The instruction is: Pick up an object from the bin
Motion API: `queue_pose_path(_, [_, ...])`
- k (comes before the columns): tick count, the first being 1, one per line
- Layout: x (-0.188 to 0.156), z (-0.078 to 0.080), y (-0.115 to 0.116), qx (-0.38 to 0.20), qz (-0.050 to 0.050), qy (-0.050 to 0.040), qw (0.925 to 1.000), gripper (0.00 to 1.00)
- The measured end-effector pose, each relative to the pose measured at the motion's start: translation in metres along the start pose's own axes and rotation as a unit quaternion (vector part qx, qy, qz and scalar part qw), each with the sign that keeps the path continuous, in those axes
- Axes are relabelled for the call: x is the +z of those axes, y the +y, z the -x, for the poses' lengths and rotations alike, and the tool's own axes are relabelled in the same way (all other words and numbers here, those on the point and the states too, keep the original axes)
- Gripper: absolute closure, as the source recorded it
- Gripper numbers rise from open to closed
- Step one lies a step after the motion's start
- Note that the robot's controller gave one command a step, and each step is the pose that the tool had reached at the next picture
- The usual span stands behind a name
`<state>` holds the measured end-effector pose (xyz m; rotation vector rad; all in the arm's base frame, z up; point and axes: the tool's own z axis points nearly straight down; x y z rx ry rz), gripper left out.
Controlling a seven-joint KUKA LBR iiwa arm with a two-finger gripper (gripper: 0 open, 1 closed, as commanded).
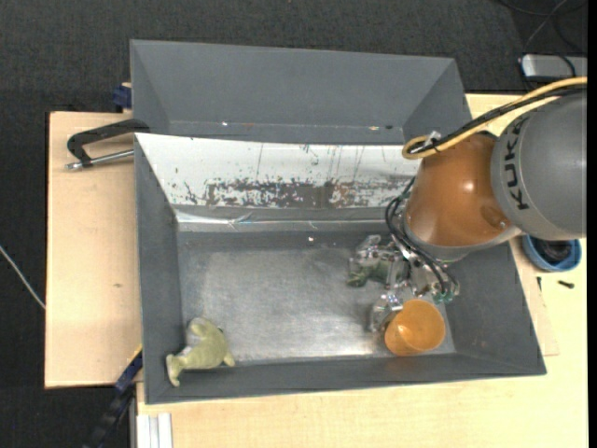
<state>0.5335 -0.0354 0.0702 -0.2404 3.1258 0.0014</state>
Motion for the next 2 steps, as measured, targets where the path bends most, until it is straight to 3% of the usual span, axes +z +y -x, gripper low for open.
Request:
queue_pose_path(1, [-0.002, 0.0, 0.002, -0.001, 0.001, 0.0018, 1.0, 1.0])
queue_pose_path(2, [-0.173, 0.002, 0.034, -0.27, -0.001, -0.002, 0.9629, 1.0])
